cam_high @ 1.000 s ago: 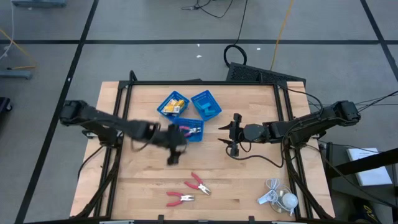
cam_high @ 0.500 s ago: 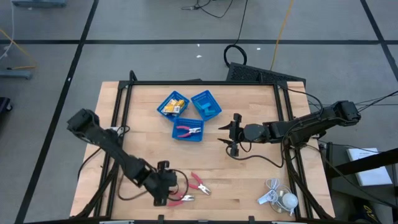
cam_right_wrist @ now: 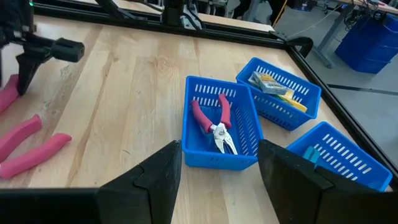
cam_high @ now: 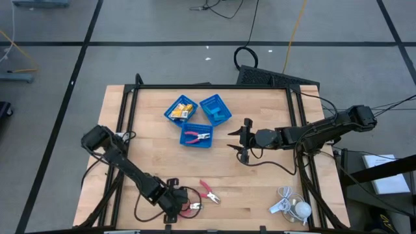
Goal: Pick & Place School Supplies
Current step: Put the pink hole puncher into the bottom blue bin
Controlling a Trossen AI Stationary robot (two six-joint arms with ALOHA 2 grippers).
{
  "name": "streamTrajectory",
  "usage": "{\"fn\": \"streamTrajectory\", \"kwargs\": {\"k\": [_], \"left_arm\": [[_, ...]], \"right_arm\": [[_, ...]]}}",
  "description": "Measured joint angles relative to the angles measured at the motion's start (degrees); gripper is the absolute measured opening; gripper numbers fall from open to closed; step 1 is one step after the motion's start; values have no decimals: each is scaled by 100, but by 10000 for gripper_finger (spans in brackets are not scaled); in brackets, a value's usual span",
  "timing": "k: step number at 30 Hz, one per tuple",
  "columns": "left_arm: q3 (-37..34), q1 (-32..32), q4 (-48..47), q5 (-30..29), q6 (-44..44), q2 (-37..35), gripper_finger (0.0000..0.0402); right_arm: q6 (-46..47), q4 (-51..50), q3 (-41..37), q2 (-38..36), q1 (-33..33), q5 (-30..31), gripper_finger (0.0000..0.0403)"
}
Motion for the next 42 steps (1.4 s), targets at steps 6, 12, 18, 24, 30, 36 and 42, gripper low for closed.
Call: {"fn": "streamTrajectory", "kwargs": {"k": [6, 12, 18, 24, 30, 36, 42], "left_arm": [[26, 5, 7, -32, -107, 259, 123], [22, -1, 18, -177, -110, 279, 122], [15, 1, 18, -189, -103, 286, 122], [9, 2, -1, -208, -108, 293, 106], [0, 22, -28, -152, -73, 237, 37], [-40, 21, -156, -384, 132, -119, 41], [-24, 23, -199, -921, 605, -693, 48]], "right_arm": [[0, 18, -1, 0, 0, -1, 201], [0, 15, -2, 0, 0, -1, 201], [-1, 15, 0, 0, 0, -1, 201], [-2, 15, 0, 0, 0, -1, 201], [-11, 15, -2, 0, 0, -1, 201], [-17, 15, -2, 0, 0, -1, 201], [-17, -7, 0, 0, 0, -1, 201]]}}
